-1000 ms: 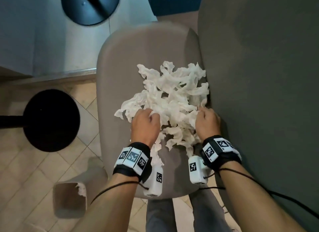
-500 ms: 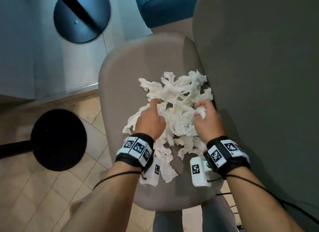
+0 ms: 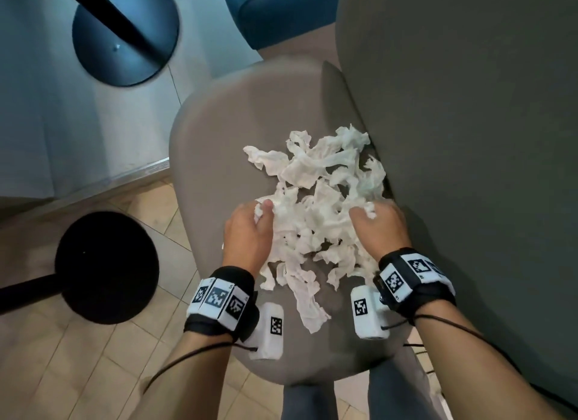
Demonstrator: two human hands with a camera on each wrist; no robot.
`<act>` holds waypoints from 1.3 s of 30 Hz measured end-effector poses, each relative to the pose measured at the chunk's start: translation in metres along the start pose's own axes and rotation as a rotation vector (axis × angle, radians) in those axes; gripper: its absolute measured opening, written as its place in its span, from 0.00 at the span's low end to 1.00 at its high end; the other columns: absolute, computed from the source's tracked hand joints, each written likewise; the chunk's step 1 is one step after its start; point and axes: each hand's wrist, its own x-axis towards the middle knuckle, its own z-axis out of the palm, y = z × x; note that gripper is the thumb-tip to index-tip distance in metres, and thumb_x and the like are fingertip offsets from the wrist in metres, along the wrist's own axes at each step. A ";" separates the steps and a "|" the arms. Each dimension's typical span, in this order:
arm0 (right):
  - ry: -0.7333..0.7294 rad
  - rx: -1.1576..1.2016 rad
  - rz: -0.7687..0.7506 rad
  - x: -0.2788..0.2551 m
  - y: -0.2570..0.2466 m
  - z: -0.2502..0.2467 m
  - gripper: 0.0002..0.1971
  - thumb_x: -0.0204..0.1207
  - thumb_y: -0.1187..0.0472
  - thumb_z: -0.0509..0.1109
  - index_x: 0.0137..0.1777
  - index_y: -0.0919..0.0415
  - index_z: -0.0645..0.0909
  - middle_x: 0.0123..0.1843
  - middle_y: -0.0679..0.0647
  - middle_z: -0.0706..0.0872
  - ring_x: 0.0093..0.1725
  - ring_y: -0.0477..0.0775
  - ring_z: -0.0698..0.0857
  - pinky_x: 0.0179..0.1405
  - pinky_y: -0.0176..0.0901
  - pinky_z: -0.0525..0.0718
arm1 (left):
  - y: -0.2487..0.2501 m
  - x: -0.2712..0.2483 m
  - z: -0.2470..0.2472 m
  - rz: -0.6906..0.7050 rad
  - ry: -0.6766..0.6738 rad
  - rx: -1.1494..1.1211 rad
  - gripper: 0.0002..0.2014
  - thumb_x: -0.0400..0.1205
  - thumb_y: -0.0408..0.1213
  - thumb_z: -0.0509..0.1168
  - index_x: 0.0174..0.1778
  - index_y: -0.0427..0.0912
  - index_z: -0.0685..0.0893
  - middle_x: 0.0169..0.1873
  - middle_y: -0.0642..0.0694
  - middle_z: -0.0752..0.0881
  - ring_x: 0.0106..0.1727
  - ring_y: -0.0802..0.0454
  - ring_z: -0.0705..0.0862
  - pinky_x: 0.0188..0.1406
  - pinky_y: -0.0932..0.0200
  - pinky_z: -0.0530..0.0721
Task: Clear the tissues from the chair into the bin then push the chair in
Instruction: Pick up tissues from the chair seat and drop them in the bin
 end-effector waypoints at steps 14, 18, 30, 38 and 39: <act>0.059 0.268 0.061 -0.023 0.002 -0.032 0.08 0.71 0.57 0.70 0.36 0.63 0.82 0.25 0.46 0.77 0.27 0.49 0.74 0.29 0.41 0.73 | 0.004 -0.015 -0.007 -0.193 -0.148 -0.435 0.16 0.76 0.54 0.74 0.39 0.48 0.77 0.33 0.52 0.86 0.29 0.51 0.79 0.31 0.63 0.80; 0.040 0.172 0.036 -0.022 0.002 -0.033 0.11 0.69 0.68 0.69 0.29 0.59 0.72 0.26 0.50 0.74 0.26 0.50 0.70 0.26 0.41 0.68 | -0.001 -0.025 -0.004 -0.126 -0.285 -0.392 0.11 0.77 0.30 0.71 0.43 0.46 0.74 0.37 0.51 0.83 0.17 0.59 0.67 0.17 0.67 0.68; -0.032 0.343 0.009 -0.036 0.011 -0.036 0.06 0.73 0.64 0.71 0.44 0.55 0.76 0.35 0.44 0.78 0.30 0.45 0.74 0.31 0.40 0.74 | -0.024 -0.051 0.004 -0.359 -0.313 -0.658 0.10 0.85 0.33 0.65 0.59 0.45 0.88 0.55 0.39 0.90 0.37 0.54 0.88 0.44 0.52 0.87; -0.221 0.241 0.033 -0.048 0.018 -0.029 0.19 0.68 0.79 0.64 0.35 0.52 0.84 0.50 0.49 0.88 0.34 0.47 0.80 0.32 0.40 0.77 | -0.030 -0.076 0.009 -0.458 -0.287 -0.720 0.22 0.76 0.16 0.61 0.50 0.47 0.91 0.56 0.40 0.90 0.34 0.44 0.80 0.40 0.52 0.81; -0.209 0.258 0.032 -0.049 0.018 -0.028 0.19 0.69 0.79 0.64 0.34 0.53 0.83 0.48 0.48 0.88 0.39 0.52 0.83 0.37 0.44 0.82 | -0.032 -0.079 0.009 -0.488 -0.279 -0.755 0.23 0.77 0.16 0.59 0.50 0.47 0.91 0.52 0.40 0.91 0.33 0.45 0.79 0.41 0.51 0.81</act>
